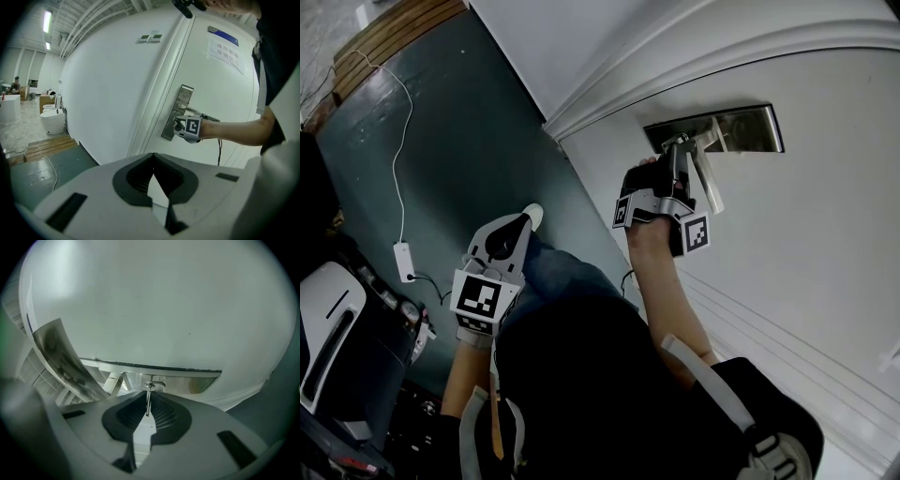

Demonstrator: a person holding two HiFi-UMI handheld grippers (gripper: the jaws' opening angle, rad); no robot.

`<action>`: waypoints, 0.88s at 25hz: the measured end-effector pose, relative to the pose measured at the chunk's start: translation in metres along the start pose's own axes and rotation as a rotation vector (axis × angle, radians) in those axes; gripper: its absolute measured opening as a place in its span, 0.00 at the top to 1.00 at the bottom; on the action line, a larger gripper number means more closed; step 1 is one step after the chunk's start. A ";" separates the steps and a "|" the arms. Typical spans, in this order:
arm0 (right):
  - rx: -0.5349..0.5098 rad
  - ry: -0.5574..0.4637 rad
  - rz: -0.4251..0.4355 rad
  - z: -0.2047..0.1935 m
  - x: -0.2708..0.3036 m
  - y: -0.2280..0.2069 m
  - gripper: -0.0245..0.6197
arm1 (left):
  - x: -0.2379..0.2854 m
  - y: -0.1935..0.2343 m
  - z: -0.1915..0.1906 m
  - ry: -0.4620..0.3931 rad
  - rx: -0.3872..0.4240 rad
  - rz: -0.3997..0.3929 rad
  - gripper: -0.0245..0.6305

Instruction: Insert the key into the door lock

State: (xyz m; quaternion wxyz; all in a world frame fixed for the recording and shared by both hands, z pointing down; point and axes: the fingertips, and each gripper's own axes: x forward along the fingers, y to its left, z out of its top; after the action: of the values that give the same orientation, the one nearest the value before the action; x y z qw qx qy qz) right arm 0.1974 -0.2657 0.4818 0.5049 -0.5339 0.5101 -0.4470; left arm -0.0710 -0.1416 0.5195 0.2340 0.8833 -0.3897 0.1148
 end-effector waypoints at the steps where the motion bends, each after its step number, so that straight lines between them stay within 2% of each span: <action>1: -0.004 0.003 0.001 0.000 -0.001 0.001 0.91 | -0.001 -0.001 0.000 -0.001 0.002 -0.002 0.95; 8: -0.019 0.064 -0.017 -0.012 -0.019 0.004 0.91 | -0.009 -0.008 0.006 -0.005 0.016 0.006 0.95; 13: -0.098 0.190 -0.016 -0.036 -0.040 0.013 0.92 | -0.018 -0.016 0.010 -0.018 0.029 0.002 0.95; 18: -0.301 0.352 0.048 -0.066 -0.057 0.040 0.94 | -0.025 -0.024 0.021 -0.035 0.056 0.013 0.95; 22: -0.584 0.486 0.140 -0.086 -0.072 0.066 0.94 | -0.030 -0.029 0.036 -0.074 0.072 0.023 0.95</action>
State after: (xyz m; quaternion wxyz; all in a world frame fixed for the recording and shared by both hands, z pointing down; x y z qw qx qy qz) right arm 0.1006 -0.1993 0.4268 0.2252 -0.4975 0.7559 -0.3611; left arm -0.0687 -0.1233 0.4670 0.1862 0.8902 -0.4040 0.0985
